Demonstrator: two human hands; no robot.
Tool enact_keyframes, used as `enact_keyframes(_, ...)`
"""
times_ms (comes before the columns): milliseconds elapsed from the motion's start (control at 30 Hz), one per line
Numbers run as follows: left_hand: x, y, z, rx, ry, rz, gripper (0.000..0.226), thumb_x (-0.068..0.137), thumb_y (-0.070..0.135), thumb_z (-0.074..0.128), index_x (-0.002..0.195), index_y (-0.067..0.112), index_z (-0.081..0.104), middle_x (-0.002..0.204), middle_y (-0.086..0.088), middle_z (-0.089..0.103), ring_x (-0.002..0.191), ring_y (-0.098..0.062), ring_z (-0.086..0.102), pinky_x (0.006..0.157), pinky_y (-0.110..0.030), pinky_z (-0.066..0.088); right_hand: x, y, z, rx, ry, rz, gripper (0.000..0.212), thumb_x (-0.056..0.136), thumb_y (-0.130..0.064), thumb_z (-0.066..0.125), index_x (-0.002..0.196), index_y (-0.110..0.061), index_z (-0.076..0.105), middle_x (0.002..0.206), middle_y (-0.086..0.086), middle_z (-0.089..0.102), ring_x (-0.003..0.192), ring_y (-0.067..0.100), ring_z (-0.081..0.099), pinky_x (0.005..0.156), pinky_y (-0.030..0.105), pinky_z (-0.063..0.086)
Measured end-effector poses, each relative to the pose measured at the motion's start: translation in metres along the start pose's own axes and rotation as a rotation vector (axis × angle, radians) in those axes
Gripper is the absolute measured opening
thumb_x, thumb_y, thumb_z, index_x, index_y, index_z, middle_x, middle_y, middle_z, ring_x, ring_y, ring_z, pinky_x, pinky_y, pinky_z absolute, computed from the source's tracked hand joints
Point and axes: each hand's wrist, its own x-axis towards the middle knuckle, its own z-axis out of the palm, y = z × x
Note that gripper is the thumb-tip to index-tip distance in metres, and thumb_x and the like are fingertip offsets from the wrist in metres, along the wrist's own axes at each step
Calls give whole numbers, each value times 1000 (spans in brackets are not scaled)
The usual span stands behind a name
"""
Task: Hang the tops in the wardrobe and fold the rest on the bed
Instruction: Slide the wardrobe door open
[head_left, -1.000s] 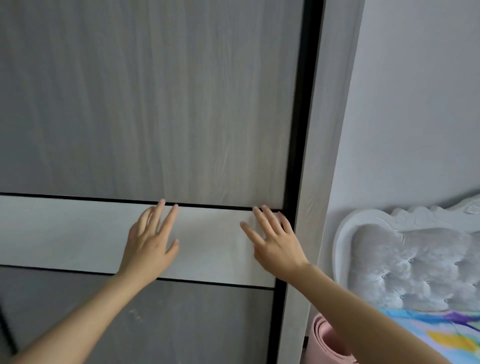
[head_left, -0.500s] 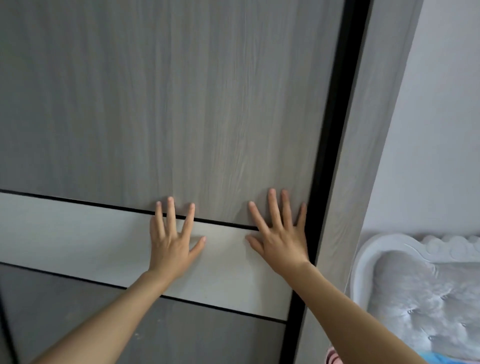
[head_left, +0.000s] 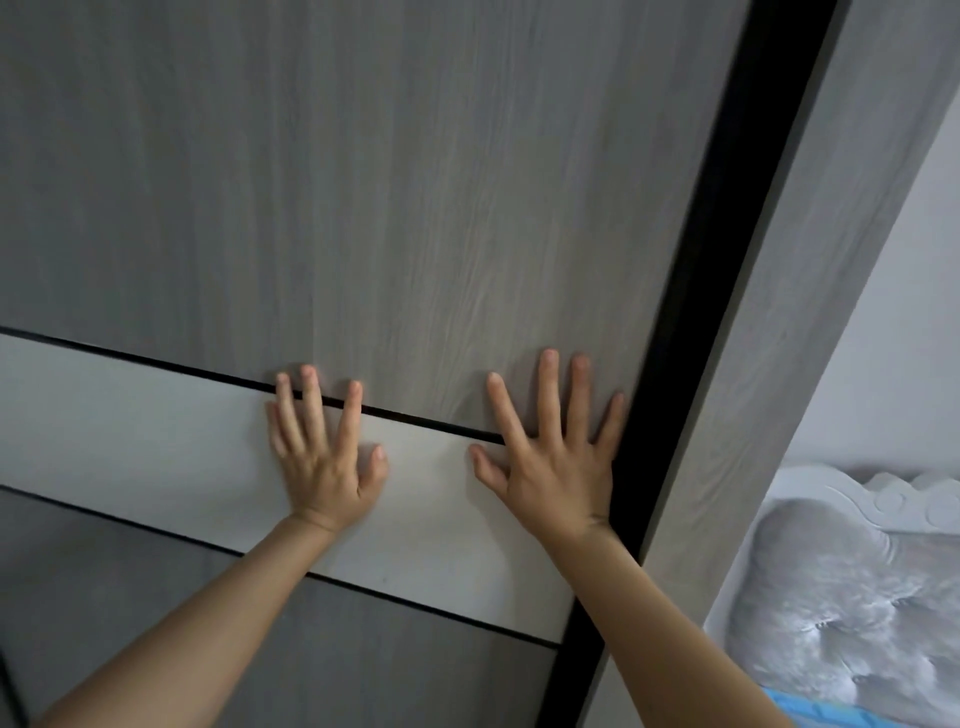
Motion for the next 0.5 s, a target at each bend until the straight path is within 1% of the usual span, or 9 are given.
enact_keyframes(67, -1, 0, 0, -6, -12, -5, 61, 94, 47, 21, 151, 26, 10, 158, -13, 0, 134, -50, 16, 114, -51, 7, -1, -1, 0, 10, 0, -1, 62, 85, -58, 38, 138, -26, 32, 142, 18, 28, 144, 34, -9, 105, 61, 9)
enact_keyframes(167, 0, -6, -2, -2, -31, -19, 62, 94, 48, 21, 151, 26, 9, 156, -16, 3, 134, -49, 15, 114, -50, 7, 0, -5, 2, 18, 2, 4, 61, 86, -58, 38, 138, -26, 33, 142, 18, 28, 144, 36, -4, 103, 62, 14)
enact_keyframes(233, 2, -10, -3, -1, -33, -20, 62, 94, 48, 21, 151, 27, 9, 158, -12, -1, 134, -49, 15, 113, -50, 8, 2, -10, 3, 29, 8, 5, 61, 87, -58, 38, 138, -27, 33, 143, 18, 28, 144, 34, -7, 103, 62, 15)
enact_keyframes(300, 3, -15, -4, -1, -36, -19, 62, 94, 48, 21, 151, 27, 9, 159, -5, -4, 134, -48, 14, 112, -51, 10, 2, -15, 6, 31, 12, 6, 61, 86, -58, 40, 139, -27, 34, 149, 19, 20, 144, 33, -8, 105, 61, 13)
enact_keyframes(367, 3, -20, -4, 0, -36, -25, 61, 94, 49, 20, 151, 27, 9, 159, -4, -4, 135, -47, 14, 111, -53, 12, 3, -20, 9, 32, 21, 5, 62, 86, -58, 41, 139, -27, 34, 156, 18, 1, 144, 33, -7, 107, 61, 9)
enact_keyframes(400, 3, -24, -5, 4, -34, -28, 61, 94, 49, 19, 151, 27, 9, 159, -4, -4, 135, -47, 14, 111, -53, 13, 4, -24, 11, 33, 26, 3, 62, 87, -58, 41, 140, -27, 34, 156, 17, -5, 144, 33, -6, 108, 60, 7)
enact_keyframes(433, 4, -27, -5, 6, -36, -30, 61, 94, 49, 19, 151, 27, 9, 159, -4, -4, 135, -47, 14, 111, -53, 13, 5, -26, 12, 31, 27, 2, 62, 87, -58, 41, 140, -27, 33, 156, 17, -6, 144, 33, -6, 109, 59, 5)
enact_keyframes(500, 5, -35, -6, 4, -40, -33, 61, 94, 49, 19, 151, 27, 9, 159, -3, -5, 135, -47, 14, 111, -52, 12, 8, -34, 14, 26, 28, -1, 62, 87, -58, 41, 140, -27, 32, 154, 19, 1, 144, 34, -6, 109, 59, 3)
